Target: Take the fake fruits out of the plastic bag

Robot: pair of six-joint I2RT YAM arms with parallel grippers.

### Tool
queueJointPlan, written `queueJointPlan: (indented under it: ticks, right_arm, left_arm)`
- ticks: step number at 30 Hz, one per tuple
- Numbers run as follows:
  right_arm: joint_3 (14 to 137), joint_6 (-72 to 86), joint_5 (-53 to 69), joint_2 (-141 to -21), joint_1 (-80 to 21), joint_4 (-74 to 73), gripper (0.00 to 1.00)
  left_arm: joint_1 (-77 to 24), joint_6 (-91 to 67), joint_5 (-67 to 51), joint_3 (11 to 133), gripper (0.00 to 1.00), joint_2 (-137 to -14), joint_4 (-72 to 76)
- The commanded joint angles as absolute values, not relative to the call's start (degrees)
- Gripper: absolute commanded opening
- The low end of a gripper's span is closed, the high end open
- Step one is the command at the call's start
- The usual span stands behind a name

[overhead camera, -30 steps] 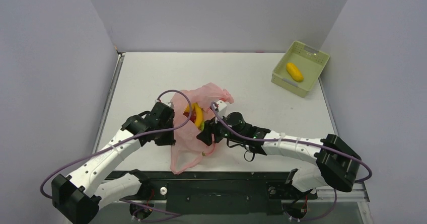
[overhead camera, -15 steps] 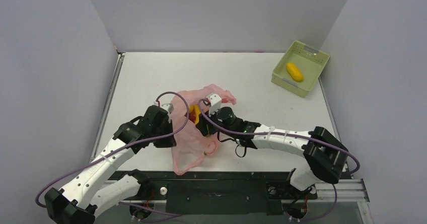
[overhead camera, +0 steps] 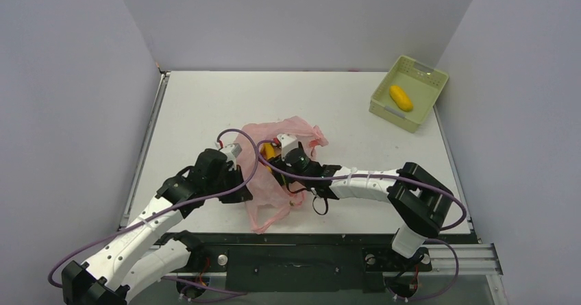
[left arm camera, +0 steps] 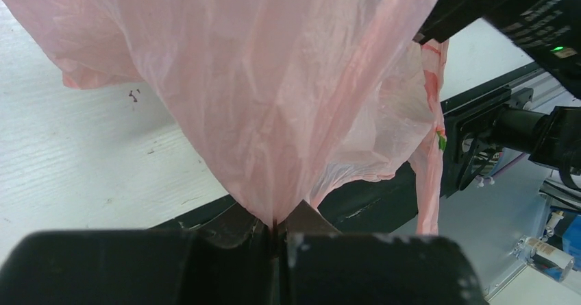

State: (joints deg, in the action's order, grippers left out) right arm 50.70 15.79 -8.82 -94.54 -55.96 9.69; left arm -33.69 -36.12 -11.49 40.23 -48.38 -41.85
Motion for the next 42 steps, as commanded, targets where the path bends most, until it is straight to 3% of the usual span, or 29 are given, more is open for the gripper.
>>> queueJointPlan:
  ticks: [1,7,11,13,18,24,27,36,42]
  right_arm:
    - [51.3,15.9,-11.5,-96.3,-57.1,10.4,0.67]
    - [50.3,15.4,-12.1,-98.4,-58.0,12.3,0.68]
    - [51.8,15.4,-13.2,-99.8,-58.1,11.4,0.64]
    - [51.6,15.6,-13.6,-98.4,-58.3,11.3,0.56]
    - [51.6,15.7,-13.6,-93.9,-58.5,9.3,0.19]
    - [51.1,17.9,-13.3,-81.7,-59.4,7.2,0.03]
    - [49.9,20.6,-13.4,-75.5,-59.2,7.4,0.0]
    - [42.8,33.4,1.3,-57.8,-57.5,13.8,0.0]
    - [45.8,28.5,-12.1,-47.2,-57.0,-2.1,0.0]
  left_arm:
    - [-33.6,-37.1,-12.6,39.5,0.0,-46.8,-37.1]
    - [-33.6,-37.4,-12.1,38.3,0.0,-45.8,-36.8]
    - [-33.6,-37.5,-12.2,38.5,0.0,-46.1,-36.6]
    - [-33.6,-37.5,-12.1,38.6,0.0,-46.3,-36.5]
    - [-33.7,-37.3,-11.5,38.3,0.0,-47.0,-36.8]
    - [-33.6,-37.2,-10.8,38.5,0.0,-47.8,-37.0]
    - [-33.7,-37.4,-10.9,38.6,0.0,-48.2,-36.9]
    - [-33.7,-37.6,-10.4,39.6,0.0,-48.7,-36.6]
    - [-33.7,-37.6,-9.6,39.5,0.0,-48.7,-35.8]
